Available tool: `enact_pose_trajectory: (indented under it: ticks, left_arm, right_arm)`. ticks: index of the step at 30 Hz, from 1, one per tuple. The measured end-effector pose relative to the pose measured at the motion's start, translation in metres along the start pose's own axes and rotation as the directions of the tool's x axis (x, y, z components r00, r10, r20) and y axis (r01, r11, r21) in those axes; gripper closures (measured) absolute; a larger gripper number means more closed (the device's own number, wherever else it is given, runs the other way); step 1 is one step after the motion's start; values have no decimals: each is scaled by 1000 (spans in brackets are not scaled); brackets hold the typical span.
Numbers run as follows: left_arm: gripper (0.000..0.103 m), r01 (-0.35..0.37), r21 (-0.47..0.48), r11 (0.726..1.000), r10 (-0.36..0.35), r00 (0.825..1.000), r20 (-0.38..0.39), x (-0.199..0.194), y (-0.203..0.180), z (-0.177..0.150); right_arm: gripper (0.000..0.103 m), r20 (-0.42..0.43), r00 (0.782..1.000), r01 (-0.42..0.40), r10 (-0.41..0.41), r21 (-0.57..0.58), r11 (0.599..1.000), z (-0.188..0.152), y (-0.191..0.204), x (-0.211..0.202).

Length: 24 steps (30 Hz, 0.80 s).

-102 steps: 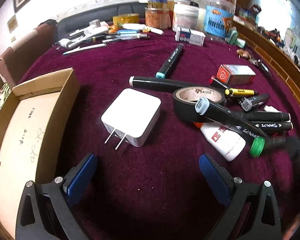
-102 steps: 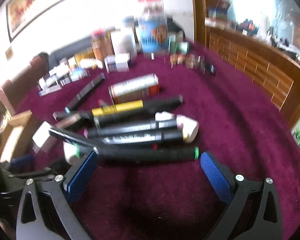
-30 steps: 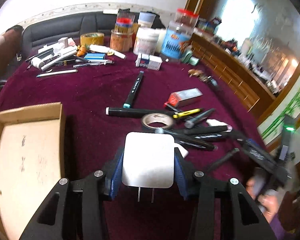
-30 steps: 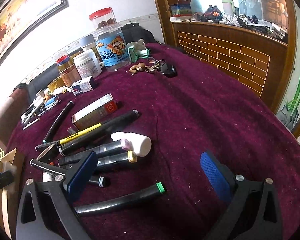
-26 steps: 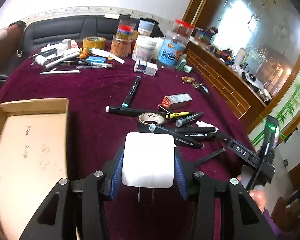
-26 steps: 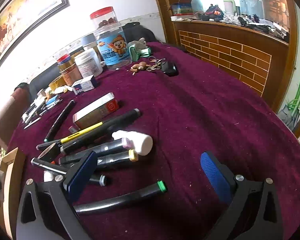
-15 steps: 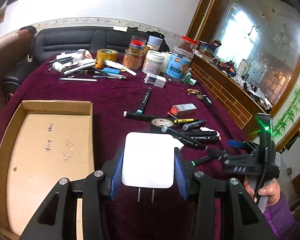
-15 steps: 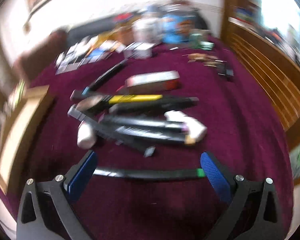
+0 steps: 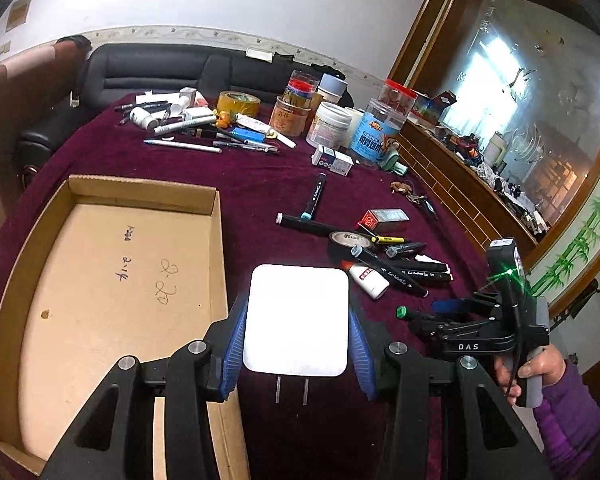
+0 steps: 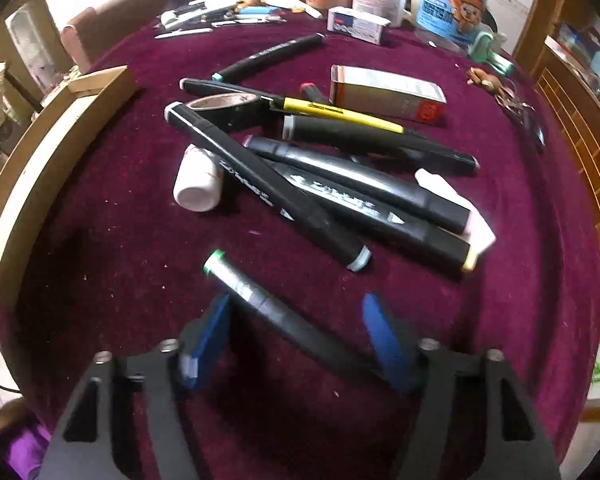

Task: Organize rigid objects
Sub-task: 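Close the right tool around the black marker with green cap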

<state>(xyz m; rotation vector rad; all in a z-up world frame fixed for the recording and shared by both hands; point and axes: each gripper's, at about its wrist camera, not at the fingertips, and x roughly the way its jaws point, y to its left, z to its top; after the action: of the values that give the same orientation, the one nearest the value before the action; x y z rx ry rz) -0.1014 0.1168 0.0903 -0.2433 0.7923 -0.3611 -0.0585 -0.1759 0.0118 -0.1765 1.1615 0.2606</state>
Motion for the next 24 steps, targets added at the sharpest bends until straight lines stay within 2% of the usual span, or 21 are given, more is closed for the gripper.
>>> enact_pose_trajectory:
  ticks: [3,5,7,12,14,16,19,21,24]
  left_arm:
    - [54,2,-10,1000,-3,1000,-8,2,3,0]
    - [54,2,-12,1000,-2,1000,-6,0,5,-2]
    - [54,2,-15,1000,-2,1000,2,-3,6,-2]
    - [54,8,-33,999,-8,1000,16,-17,18,2]
    - [54,10,-45,999,-9,1000,10,-20,25,7]
    - [54,-19,-43,999,19,1000,2,-19,33,15]
    - [54,-62,-32,998,61,998,-12,-9,45,29]
    - [54,-98,-31,995,97,995,-34,5,58,39]
    - [54,-119,-71,990,112,989,-91,30,83,52]
  right_arm:
    - [59,-6,1000,12,-12,8,1000,-4,1,-6]
    - [81,4,1000,18,-18,22,1000,-9,2,-10]
    - [88,19,999,28,-29,22,999,-12,4,-11]
    - [89,67,997,-31,28,48,998,-11,12,-23]
    - [88,93,993,-77,71,53,996,-7,18,-35]
    - [88,117,984,-140,134,42,989,0,29,-47]
    - [88,128,960,-252,247,18,968,19,53,-57]
    - [88,118,935,-339,335,15,941,38,73,-54]
    - [88,104,895,-438,434,26,898,67,103,-42]
